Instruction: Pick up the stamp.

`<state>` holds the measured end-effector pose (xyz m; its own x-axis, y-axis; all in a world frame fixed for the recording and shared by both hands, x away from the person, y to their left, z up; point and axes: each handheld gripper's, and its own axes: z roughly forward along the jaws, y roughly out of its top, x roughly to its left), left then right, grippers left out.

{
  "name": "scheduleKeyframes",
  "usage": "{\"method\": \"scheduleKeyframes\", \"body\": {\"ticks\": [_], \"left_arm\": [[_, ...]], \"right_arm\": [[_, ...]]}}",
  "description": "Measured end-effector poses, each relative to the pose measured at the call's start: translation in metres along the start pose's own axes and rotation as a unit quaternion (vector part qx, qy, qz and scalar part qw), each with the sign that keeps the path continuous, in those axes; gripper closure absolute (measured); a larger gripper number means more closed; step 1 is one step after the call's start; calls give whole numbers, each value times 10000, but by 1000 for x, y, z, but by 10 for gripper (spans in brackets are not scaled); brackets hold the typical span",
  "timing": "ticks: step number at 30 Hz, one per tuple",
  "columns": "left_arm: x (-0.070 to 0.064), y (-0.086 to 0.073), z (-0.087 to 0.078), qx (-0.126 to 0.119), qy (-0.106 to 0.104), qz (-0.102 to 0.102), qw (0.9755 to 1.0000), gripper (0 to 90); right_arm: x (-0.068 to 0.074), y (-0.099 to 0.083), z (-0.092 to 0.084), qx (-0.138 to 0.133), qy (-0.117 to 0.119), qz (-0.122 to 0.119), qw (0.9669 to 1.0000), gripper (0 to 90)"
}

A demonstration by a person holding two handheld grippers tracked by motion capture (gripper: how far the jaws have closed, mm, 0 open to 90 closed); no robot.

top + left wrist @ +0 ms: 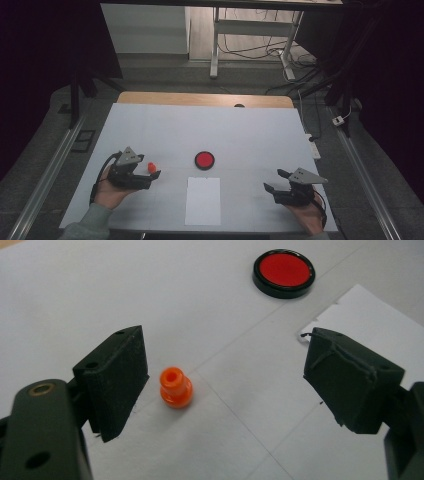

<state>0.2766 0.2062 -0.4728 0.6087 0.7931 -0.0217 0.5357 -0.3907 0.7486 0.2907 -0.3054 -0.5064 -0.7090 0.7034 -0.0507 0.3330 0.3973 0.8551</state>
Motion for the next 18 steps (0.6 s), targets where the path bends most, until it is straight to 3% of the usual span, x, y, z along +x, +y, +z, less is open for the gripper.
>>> {"method": "scheduleKeyframes", "body": {"ticks": [4, 7, 12, 18], "left_arm": [[8, 11, 8, 205, 31, 83, 9998, 190], [16, 13, 16, 290, 3, -6, 9996, 192], [24, 8, 23, 273, 90, -83, 9996, 205], [29, -4, 30, 515, 26, -86, 9986, 223]], "right_arm": [[1, 1, 1, 21, -4, -48, 10000, 247], [2, 1, 1, 21, -2, -48, 10000, 248], [2, 0, 3, 66, -19, -37, 10000, 250], [2, -2, 6, 123, 2, -36, 9999, 253]]}}
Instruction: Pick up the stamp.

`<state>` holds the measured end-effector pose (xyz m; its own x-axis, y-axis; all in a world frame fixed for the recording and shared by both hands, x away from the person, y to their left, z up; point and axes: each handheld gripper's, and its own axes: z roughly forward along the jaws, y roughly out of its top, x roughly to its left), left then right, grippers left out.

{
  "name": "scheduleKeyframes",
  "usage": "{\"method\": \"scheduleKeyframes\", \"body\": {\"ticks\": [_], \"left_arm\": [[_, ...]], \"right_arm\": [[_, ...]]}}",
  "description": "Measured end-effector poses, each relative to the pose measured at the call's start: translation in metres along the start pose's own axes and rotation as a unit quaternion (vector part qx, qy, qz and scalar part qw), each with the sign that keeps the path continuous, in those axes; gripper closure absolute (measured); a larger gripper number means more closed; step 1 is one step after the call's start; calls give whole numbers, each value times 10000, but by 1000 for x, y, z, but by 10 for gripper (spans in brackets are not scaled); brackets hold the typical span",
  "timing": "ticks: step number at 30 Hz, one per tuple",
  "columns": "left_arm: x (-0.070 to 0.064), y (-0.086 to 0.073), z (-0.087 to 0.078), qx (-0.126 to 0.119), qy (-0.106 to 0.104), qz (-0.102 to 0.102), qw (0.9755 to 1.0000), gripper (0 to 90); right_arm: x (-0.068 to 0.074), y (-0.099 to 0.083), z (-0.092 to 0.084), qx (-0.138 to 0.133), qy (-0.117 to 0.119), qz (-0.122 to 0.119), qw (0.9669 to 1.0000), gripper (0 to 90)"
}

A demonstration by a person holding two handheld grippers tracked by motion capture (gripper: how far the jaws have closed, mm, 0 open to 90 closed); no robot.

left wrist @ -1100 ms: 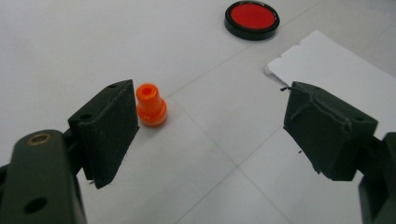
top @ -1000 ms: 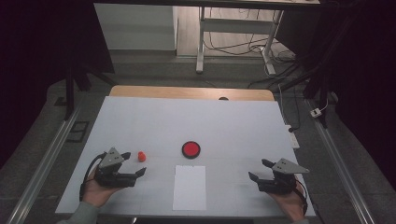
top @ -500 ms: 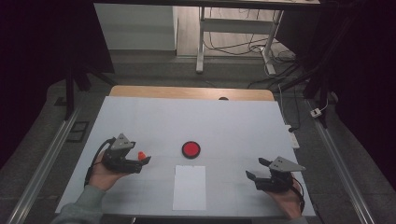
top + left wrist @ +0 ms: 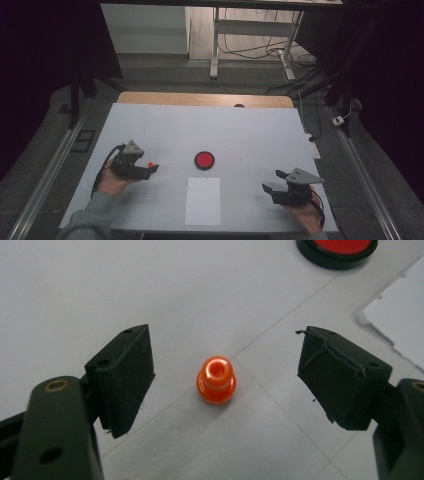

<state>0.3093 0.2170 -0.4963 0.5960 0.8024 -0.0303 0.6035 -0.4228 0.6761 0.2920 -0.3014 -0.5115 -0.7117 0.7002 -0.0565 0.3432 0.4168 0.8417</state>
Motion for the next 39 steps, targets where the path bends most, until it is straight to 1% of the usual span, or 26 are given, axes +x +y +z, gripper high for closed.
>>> {"method": "scheduleKeyframes", "body": {"ticks": [3, 6, 10, 13, 18, 20, 21, 22, 23, 24, 25, 31, 33, 35, 36, 37, 38, 39], "left_arm": [[0, -2, 4, 87, 11, 41, 10000, 233], [1, -4, 7, 131, 1, 29, 9999, 240], [1, -5, 11, 184, 0, 77, 9998, 273], [1, -6, 15, 262, 13, 113, 9996, 288], [2, -8, 19, 361, -11, 196, 9992, 386], [2, -8, 20, 363, -4, 197, 9991, 402], [2, -8, 20, 372, 11, 197, 9991, 419], [3, -8, 21, 381, 22, 201, 9991, 457], [3, -8, 22, 386, 34, 193, 9991, 471], [3, -8, 22, 384, 20, 184, 9991, 471], [4, -8, 22, 383, -1, 180, 9991, 501], [4, -9, 24, 427, -17, 232, 9988, 537], [4, -9, 24, 420, -15, 241, 9988, 565], [5, -9, 24, 401, -4, 228, 9989, 592], [5, -10, 24, 403, -15, 217, 9990, 592], [6, -10, 25, 409, -40, 202, 9990, 604], [6, -10, 25, 431, -70, 181, 9989, 642], [7, -11, 25, 429, -96, 158, 9989, 647]], "right_arm": [[0, 0, 0, 16, -15, -7, 10000, 254], [0, 0, 0, 24, -19, -10, 10000, 254], [0, -1, 1, 11, 2, 4, 10000, 255], [-1, -2, 1, 49, 1, 7, 10000, 255], [-1, -2, 2, 69, -9, 8, 10000, 257], [0, -2, 2, 70, -6, 6, 10000, 258], [0, -2, 2, 75, -10, 3, 10000, 258], [0, -2, 2, 80, -16, 1, 10000, 258], [0, -2, 2, 50, 6, 12, 10000, 258], [0, -2, 2, 50, 6, 12, 10000, 258], [0, -2, 2, 62, 2, 3, 10000, 258], [0, -3, 3, 71, -7, 14, 10000, 258], [0, -3, 3, 98, -24, -4, 9999, 258], [0, -3, 3, 96, -25, -5, 10000, 258], [0, -3, 3, 96, -26, -6, 9999, 258], [0, -3, 3, 99, -28, -7, 9999, 258], [0, -3, 3, 99, -34, -11, 9999, 259], [0, -3, 3, 102, -33, -17, 9999, 259]]}}
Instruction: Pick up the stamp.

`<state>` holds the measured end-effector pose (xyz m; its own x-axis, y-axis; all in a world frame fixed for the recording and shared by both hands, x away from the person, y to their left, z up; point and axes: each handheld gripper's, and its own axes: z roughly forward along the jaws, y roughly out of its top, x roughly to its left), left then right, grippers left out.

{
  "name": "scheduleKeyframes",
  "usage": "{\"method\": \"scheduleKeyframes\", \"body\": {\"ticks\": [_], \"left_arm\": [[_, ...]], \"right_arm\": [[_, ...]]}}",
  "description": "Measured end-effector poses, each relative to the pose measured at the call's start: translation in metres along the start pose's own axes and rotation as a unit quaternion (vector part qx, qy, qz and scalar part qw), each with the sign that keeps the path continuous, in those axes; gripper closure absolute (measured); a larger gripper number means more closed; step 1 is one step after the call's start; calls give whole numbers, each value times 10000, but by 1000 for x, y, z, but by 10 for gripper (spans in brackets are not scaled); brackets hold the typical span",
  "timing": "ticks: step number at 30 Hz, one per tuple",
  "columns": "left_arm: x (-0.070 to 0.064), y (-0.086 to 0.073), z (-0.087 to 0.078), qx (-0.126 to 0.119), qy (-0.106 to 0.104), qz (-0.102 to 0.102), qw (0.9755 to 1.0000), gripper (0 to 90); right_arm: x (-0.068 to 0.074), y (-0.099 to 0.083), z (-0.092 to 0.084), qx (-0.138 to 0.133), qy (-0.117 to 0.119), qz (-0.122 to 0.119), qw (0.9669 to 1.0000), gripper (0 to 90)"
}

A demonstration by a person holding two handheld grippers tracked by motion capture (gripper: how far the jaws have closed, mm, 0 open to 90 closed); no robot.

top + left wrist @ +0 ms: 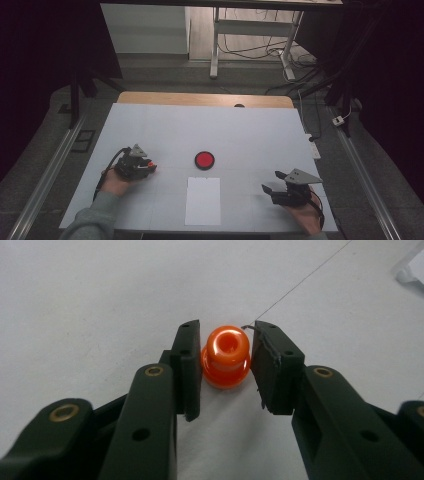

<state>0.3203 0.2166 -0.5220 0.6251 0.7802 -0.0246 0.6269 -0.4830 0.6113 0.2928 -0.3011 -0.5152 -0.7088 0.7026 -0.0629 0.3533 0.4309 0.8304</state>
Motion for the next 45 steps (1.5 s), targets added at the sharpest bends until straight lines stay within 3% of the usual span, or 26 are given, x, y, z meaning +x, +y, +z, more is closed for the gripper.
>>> {"method": "scheduleKeyframes", "body": {"ticks": [2, 18, 30, 39, 45], "left_arm": [[1, 0, -1, -50, -33, -24, 10000, 706], [1, 0, -4, -90, 6, 5, 10000, 720], [2, 0, -14, -438, -51, -74, 9990, 720], [0, 2, -25, -861, -308, -156, 9957, 720], [0, 3, -28, -990, -397, -194, 9941, 720]], "right_arm": [[0, 0, 0, 8, 1, -1, 10000, 259], [0, -1, 1, 22, 5, -3, 10000, 260], [0, 1, 1, 2, -41, -13, 10000, 265], [3, 3, 3, -29, -57, -61, 10000, 269], [4, 3, 3, -6, -56, -60, 10000, 269]]}}
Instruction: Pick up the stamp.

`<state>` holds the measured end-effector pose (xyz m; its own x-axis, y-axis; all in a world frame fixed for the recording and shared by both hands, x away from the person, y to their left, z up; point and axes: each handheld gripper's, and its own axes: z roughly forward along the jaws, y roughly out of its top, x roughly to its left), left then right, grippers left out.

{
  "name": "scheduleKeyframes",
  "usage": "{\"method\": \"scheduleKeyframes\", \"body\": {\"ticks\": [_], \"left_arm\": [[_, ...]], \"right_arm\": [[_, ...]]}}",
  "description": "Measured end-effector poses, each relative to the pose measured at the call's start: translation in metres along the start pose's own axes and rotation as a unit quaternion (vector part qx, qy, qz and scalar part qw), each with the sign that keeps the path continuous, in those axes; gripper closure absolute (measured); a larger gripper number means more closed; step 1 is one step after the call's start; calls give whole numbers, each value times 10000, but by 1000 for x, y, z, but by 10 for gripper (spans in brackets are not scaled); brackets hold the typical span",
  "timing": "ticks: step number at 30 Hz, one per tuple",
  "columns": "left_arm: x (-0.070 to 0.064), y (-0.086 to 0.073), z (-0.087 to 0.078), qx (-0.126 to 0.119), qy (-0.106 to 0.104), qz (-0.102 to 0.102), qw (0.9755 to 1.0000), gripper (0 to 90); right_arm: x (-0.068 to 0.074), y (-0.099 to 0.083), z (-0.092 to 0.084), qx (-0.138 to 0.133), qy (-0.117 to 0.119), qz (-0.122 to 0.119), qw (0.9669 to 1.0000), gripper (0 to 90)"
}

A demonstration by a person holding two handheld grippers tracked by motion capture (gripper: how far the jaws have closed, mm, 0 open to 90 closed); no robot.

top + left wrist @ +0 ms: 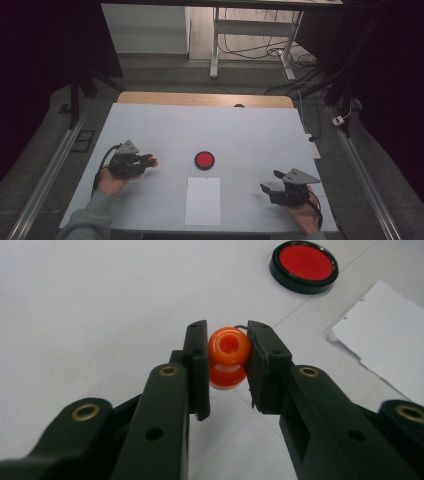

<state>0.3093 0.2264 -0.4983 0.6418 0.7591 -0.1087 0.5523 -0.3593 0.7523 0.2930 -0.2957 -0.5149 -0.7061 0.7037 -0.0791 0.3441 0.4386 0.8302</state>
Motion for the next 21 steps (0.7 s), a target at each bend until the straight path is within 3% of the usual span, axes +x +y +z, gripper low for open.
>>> {"method": "scheduleKeyframes", "body": {"ticks": [8, 21], "left_arm": [[-5, 5, -5, -298, -178, -134, 9993, 720], [-18, 20, -12, -683, -612, -66, 9958, 720]], "right_arm": [[0, 0, 0, -9, -37, 0, 10000, 271], [0, 0, 0, -20, -19, 4, 10000, 271]]}}
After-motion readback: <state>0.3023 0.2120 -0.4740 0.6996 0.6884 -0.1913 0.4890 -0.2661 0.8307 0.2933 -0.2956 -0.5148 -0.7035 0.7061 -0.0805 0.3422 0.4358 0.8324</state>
